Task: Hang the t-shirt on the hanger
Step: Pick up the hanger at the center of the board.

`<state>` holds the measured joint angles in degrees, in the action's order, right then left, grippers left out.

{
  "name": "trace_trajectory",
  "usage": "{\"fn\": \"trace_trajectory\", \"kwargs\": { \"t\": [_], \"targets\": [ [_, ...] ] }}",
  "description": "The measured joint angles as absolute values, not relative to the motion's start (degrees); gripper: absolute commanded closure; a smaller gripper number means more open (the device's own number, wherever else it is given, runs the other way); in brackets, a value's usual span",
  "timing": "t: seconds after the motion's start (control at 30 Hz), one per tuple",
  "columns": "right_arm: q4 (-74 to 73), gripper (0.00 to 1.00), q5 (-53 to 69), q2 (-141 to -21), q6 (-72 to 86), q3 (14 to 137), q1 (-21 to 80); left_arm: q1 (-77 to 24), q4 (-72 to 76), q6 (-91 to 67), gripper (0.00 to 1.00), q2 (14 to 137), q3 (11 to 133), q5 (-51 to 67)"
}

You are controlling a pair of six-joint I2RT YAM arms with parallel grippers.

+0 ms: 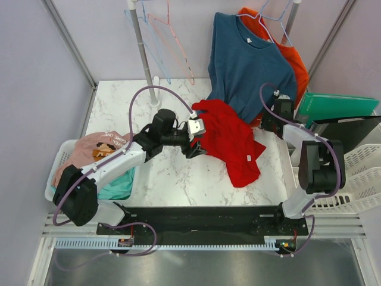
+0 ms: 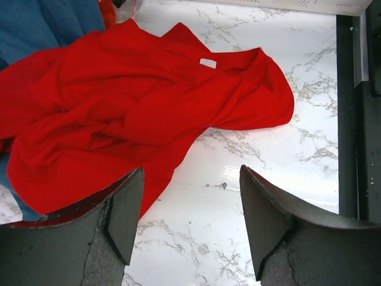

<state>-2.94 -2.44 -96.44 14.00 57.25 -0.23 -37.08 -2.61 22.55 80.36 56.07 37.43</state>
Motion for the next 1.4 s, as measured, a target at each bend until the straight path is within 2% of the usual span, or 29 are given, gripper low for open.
{"fn": "trace_trajectory", "kwargs": {
  "t": [0.1,0.23,0.43,0.83,0.97,1.17,1.3,1.4],
  "targets": [
    [-2.55,0.64,-2.33,-97.93,14.39,58.04,-0.23,-36.84,-2.61,22.55,0.28,80.71,56.07,37.43],
    [-2.42,1.0,-1.39,-98.74,15.2,58.48,-0.23,-36.51,-2.61,22.55,0.28,80.97,56.07,37.47],
    [-2.46,1.0,3.11,-96.77,14.98,58.08,-0.45,-36.05,-3.07,22.59,0.28,80.73,56.05,37.69],
    [-0.54,1.0,21.06,-70.17,9.54,47.13,1.5,-36.1,-4.75,29.82,0.26,72.03,54.65,42.24],
    [-0.64,1.0,26.44,-63.92,6.57,43.7,2.07,-37.15,-5.5,33.85,0.28,73.38,55.99,42.24],
    [-2.39,1.0,33.76,-55.79,1.37,41.21,3.77,-39.31,-5.67,40.58,0.36,77.62,58.61,42.54],
    [-4.8,1.0,38.54,-51.37,-2.24,41.06,5.82,-40.6,-5.67,44.73,0.36,80.86,59.53,42.81],
    [-7.35,1.0,41.5,-48.93,-5.21,41.06,7.25,-41.74,-5.78,47.81,0.31,82.7,59.53,43.27]
  ]
}}
